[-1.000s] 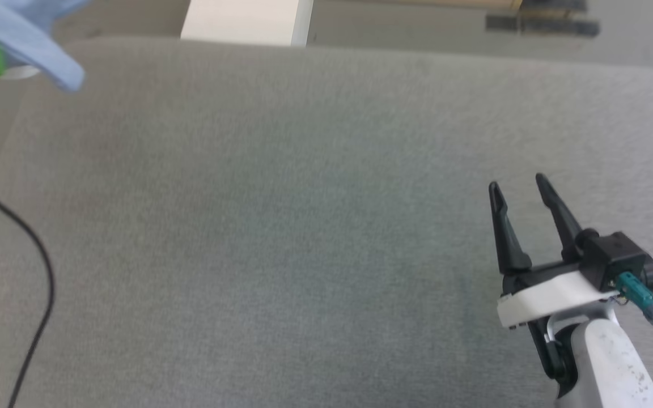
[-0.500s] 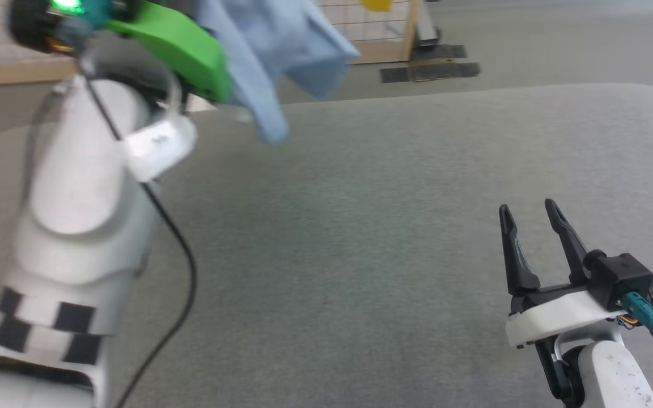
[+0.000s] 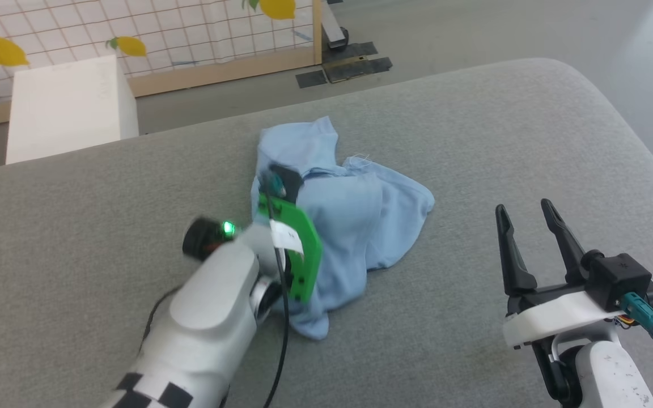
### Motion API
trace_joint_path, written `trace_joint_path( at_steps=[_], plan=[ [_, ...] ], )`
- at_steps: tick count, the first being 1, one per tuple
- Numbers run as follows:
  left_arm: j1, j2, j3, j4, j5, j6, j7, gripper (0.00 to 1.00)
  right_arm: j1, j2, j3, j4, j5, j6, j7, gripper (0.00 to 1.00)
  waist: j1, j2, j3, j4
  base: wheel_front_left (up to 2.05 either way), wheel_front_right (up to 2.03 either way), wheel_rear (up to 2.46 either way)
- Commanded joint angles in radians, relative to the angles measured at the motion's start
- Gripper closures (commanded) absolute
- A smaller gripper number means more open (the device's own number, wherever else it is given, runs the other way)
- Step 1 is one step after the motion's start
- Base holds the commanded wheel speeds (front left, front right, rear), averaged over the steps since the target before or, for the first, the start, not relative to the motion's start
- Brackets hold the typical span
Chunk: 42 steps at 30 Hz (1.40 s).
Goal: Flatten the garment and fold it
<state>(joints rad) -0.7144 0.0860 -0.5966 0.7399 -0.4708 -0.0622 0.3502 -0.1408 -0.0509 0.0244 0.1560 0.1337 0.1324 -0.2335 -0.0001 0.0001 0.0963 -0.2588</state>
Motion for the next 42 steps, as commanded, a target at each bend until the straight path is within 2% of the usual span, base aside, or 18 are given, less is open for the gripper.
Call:
trace_joint_path(
  at_steps=[1, 4, 5, 6, 7, 9, 11, 18, 22, 25, 31, 37, 42],
  plan=[
    [0.023, -0.005, -0.018, 0.032, -0.011, -0.010, 0.052, 1.00, 0.011, 0.001, 0.003, -0.001, 0.008, -0.002, -0.001, 0.00, 0.0001, -0.0001, 0.003, -0.017, 0.00, 0.00, 0.00],
    [0.051, -0.014, -0.043, 0.085, -0.039, -0.025, 0.148, 1.00, 0.013, 0.001, 0.002, 0.003, 0.011, -0.002, -0.003, 0.00, 0.0001, -0.0001, 0.002, -0.018, 0.00, 0.00, 0.00],
    [0.056, -0.016, -0.046, 0.091, -0.047, -0.027, 0.161, 0.96, 0.014, 0.001, 0.002, 0.003, 0.012, -0.002, -0.003, 0.00, 0.0001, -0.0001, 0.001, -0.016, 0.00, 0.00, 0.00],
    [0.060, -0.018, -0.046, 0.094, -0.055, -0.029, 0.170, 0.46, 0.016, 0.001, 0.002, 0.004, 0.013, -0.002, -0.003, 0.00, 0.0001, -0.0001, -0.001, -0.012, 0.00, 0.00, 0.00],
    [0.061, -0.019, -0.046, 0.092, -0.060, -0.029, 0.169, 0.00, 0.018, 0.001, 0.001, 0.004, 0.013, -0.002, -0.004, 0.00, 0.0001, -0.0001, -0.002, -0.007, 0.00, 0.00, 0.00],
    [0.059, -0.021, -0.038, 0.072, -0.064, -0.025, 0.131, 0.00, 0.020, 0.001, 0.001, 0.005, 0.012, -0.002, -0.004, 0.00, 0.0001, -0.0001, -0.007, 0.005, 0.00, 0.00, 0.00],
    [0.057, -0.018, -0.016, 0.036, -0.066, -0.012, 0.049, 0.00, 0.022, 0.001, 0.001, 0.006, 0.010, -0.002, -0.003, 0.00, 0.0001, -0.0001, -0.014, 0.018, 0.00, 0.00, 0.00],
    [0.095, 0.034, 0.092, -0.141, -0.029, 0.070, -0.403, 0.00, 0.038, 0.001, -0.004, -0.001, 0.001, -0.002, 0.003, 0.00, 0.0001, -0.0001, -0.045, 0.080, 0.00, 0.00, 0.00],
    [0.166, 0.081, 0.147, -0.225, -0.022, 0.102, -0.563, 0.00, 0.046, 0.001, -0.008, -0.010, -0.003, -0.002, 0.010, 0.00, 0.0001, -0.0001, -0.055, 0.111, 0.00, 0.00, 0.00],
    [0.229, 0.115, 0.188, -0.295, -0.017, 0.120, -0.599, 0.00, 0.052, 0.001, -0.014, -0.021, -0.006, -0.002, 0.015, 0.00, 0.0001, -0.0001, -0.054, 0.133, 0.00, 0.00, 0.00],
    [0.390, 0.154, 0.273, -0.478, 0.021, 0.121, -0.611, 0.00, 0.064, 0.001, -0.025, -0.035, -0.008, -0.002, 0.026, 0.00, 0.0001, -0.0001, -0.049, 0.173, 0.00, 0.00, 0.00],
    [0.568, 0.125, 0.385, -0.621, 0.066, 0.125, -0.612, 0.00, 0.061, 0.001, -0.034, -0.035, -0.002, -0.002, 0.028, 0.00, 0.0001, -0.0001, -0.041, 0.200, 0.00, 0.00, 0.00],
    [0.655, 0.083, 0.440, -0.667, 0.107, 0.107, -0.612, 0.00, 0.061, 0.001, -0.043, -0.035, -0.008, -0.002, 0.039, 0.00, 0.0001, -0.0001, -0.033, 0.238, 0.00, 0.00, 0.00]
  ],
)
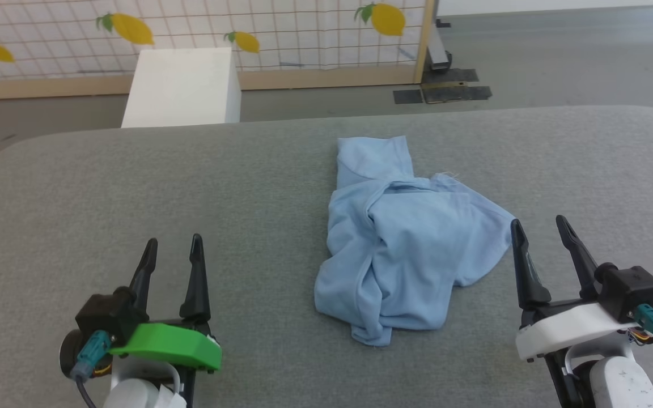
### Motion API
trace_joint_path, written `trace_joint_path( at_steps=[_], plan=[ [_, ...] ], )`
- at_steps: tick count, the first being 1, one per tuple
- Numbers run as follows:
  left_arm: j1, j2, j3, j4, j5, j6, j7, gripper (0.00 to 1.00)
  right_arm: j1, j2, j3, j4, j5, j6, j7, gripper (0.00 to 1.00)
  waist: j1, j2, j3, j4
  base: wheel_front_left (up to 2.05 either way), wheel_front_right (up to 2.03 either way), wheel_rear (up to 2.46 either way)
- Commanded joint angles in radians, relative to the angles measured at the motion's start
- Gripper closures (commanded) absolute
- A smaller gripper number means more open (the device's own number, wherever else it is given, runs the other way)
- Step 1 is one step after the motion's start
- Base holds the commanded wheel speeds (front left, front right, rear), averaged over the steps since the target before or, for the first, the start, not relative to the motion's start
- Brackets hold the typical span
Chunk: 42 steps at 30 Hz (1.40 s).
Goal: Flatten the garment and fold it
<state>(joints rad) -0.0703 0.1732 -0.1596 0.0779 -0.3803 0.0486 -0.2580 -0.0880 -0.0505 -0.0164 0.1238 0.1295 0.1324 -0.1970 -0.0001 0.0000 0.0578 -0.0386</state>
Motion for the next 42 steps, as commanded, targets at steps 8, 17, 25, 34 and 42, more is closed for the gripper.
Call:
trace_joint_path(
  at_steps=[8, 17, 25, 34, 42],
  plan=[
    [0.020, -0.065, 0.049, -0.018, 0.071, -0.050, -0.004, 0.00, -0.085, 0.000, 0.010, 0.030, -0.013, -0.002, 0.099, 0.00, 0.0001, 0.0000, 0.030, 0.073, 0.00, 0.00, 0.00],
    [-0.026, -0.106, 0.067, -0.014, 0.110, -0.094, -0.004, 0.00, -0.396, -0.056, 0.111, 0.287, -0.065, -0.002, 0.460, 0.00, 0.0001, 0.0000, 0.105, 0.136, 0.00, 0.00, 0.00],
    [-0.081, -0.121, 0.047, -0.008, 0.114, -0.118, -0.004, 0.00, -0.613, -0.159, 0.286, 0.508, -0.091, -0.002, 0.641, 0.00, 0.0001, 0.0000, 0.184, 0.208, 0.00, 0.00, 0.00],
    [-0.125, -0.123, -0.001, -0.008, 0.082, -0.101, -0.004, 0.00, -0.756, -0.218, 0.434, 0.633, -0.030, -0.002, 0.608, 0.13, 0.0001, 0.0000, 0.253, 0.264, 0.00, 0.00, 0.00],
    [-0.118, -0.123, -0.001, 0.004, 0.089, -0.092, -0.004, 0.00, -0.799, -0.192, 0.442, 0.666, 0.052, -0.002, 0.443, 1.00, 0.0001, 0.0000, 0.222, 0.257, 0.00, 0.00, 0.00]
  ],
)
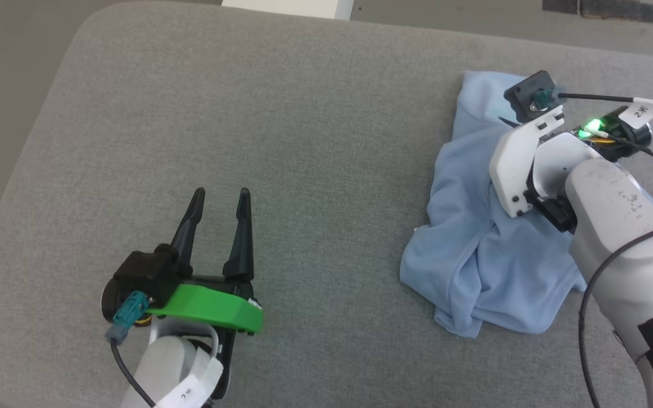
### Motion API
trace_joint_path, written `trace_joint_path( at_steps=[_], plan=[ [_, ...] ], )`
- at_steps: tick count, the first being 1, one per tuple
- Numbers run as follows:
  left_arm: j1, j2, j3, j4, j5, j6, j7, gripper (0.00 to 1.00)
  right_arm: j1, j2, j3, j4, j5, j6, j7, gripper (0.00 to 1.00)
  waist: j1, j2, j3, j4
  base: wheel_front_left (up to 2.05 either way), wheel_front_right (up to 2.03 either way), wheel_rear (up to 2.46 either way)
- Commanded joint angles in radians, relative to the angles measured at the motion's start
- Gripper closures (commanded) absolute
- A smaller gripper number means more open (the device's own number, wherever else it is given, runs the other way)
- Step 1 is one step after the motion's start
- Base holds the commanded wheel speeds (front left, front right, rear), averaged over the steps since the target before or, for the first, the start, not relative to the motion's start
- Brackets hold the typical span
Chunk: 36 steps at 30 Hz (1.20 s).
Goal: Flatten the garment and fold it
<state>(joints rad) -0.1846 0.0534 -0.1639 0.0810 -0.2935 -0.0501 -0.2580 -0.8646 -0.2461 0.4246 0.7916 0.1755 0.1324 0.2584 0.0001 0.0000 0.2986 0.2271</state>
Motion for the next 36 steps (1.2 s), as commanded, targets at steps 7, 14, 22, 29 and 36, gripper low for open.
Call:
trace_joint_path(
  at_steps=[7, 14, 22, 29, 36],
  plan=[
    [0.023, -0.003, 0.016, 0.017, 0.018, -0.004, -0.004, 0.00, -0.032, 0.046, -0.071, -0.059, 0.045, -0.002, -0.186, 1.00, -0.0001, 0.0000, -0.109, -0.031, 0.00, 0.00, 0.00],
    [0.073, -0.003, 0.043, 0.028, 0.037, -0.015, -0.004, 0.00, 0.054, 0.009, -0.169, -0.210, 0.049, -0.002, -0.244, 1.00, -0.0001, 0.0000, -0.194, -0.067, 0.00, 0.00, 0.00],
    [0.109, -0.003, 0.059, 0.024, 0.042, -0.023, -0.004, 0.00, 0.288, -0.067, -0.412, -0.426, -0.074, -0.002, -0.027, 1.00, -0.0001, 0.0000, -0.241, -0.079, 0.00, 0.00, 0.00],
    [0.110, -0.003, 0.055, 0.017, 0.031, -0.022, -0.004, 0.00, 0.692, 0.020, -0.709, -0.639, -0.173, -0.002, 0.240, 1.00, -0.0001, 0.0000, -0.222, -0.085, 0.00, 0.00, 0.00],
    [0.096, -0.003, 0.055, 0.016, 0.027, -0.020, -0.004, 0.00, 0.908, 0.143, -0.812, -0.712, -0.172, -0.002, 0.413, 0.51, -0.0001, 0.0000, -0.203, -0.115, 0.00, 0.00, 0.00]
  ],
)
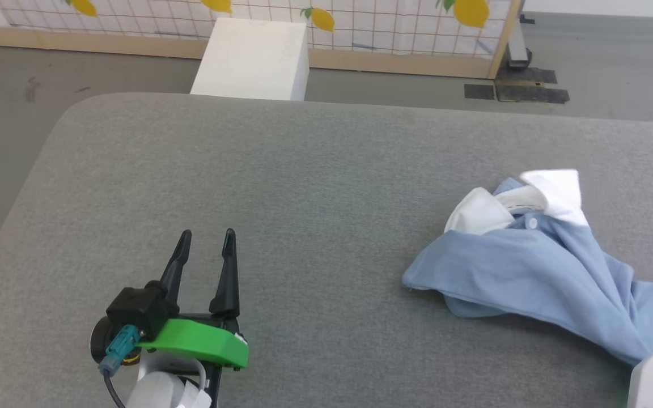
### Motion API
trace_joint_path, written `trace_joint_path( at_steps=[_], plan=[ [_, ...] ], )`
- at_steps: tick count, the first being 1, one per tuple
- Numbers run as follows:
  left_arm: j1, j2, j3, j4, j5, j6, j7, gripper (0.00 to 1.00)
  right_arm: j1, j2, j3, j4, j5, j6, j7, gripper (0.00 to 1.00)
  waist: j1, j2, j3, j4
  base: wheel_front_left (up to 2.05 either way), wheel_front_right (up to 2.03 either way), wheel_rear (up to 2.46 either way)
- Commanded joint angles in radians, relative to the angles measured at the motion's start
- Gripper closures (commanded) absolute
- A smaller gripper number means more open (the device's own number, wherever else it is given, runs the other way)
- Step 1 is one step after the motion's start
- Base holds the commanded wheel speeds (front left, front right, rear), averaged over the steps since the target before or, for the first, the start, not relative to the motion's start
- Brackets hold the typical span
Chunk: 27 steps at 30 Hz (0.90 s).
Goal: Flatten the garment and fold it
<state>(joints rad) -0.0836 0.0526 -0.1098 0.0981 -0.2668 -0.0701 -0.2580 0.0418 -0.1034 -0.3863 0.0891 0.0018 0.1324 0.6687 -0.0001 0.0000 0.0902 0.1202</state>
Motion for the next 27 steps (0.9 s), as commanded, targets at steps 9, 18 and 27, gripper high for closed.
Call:
trace_joint_path(
  at_steps=[9, 18, 27],
  plan=[
    [-0.008, -0.002, 0.006, 0.003, 0.003, 0.001, -0.004, 0.00, 0.079, 0.051, 0.133, -0.226, 0.290, -0.002, -0.027, 0.00, 0.0001, 0.0000, -0.003, -0.043, 0.00, 0.00, 0.00],
    [-0.011, -0.002, -0.001, 0.002, 0.003, 0.000, -0.004, 0.00, 0.016, 0.029, 0.317, -0.447, 0.392, -0.002, -0.123, 0.00, 0.0001, 0.0000, -0.005, -0.053, 0.00, 0.00, 0.00],
    [-0.048, -0.002, -0.021, -0.009, -0.006, 0.001, -0.004, 0.00, -0.297, -0.041, 0.490, -0.153, 0.176, -0.002, -0.163, 0.00, 0.0001, 0.0000, 0.047, -0.027, 0.00, 0.00, 0.00]
  ],
)
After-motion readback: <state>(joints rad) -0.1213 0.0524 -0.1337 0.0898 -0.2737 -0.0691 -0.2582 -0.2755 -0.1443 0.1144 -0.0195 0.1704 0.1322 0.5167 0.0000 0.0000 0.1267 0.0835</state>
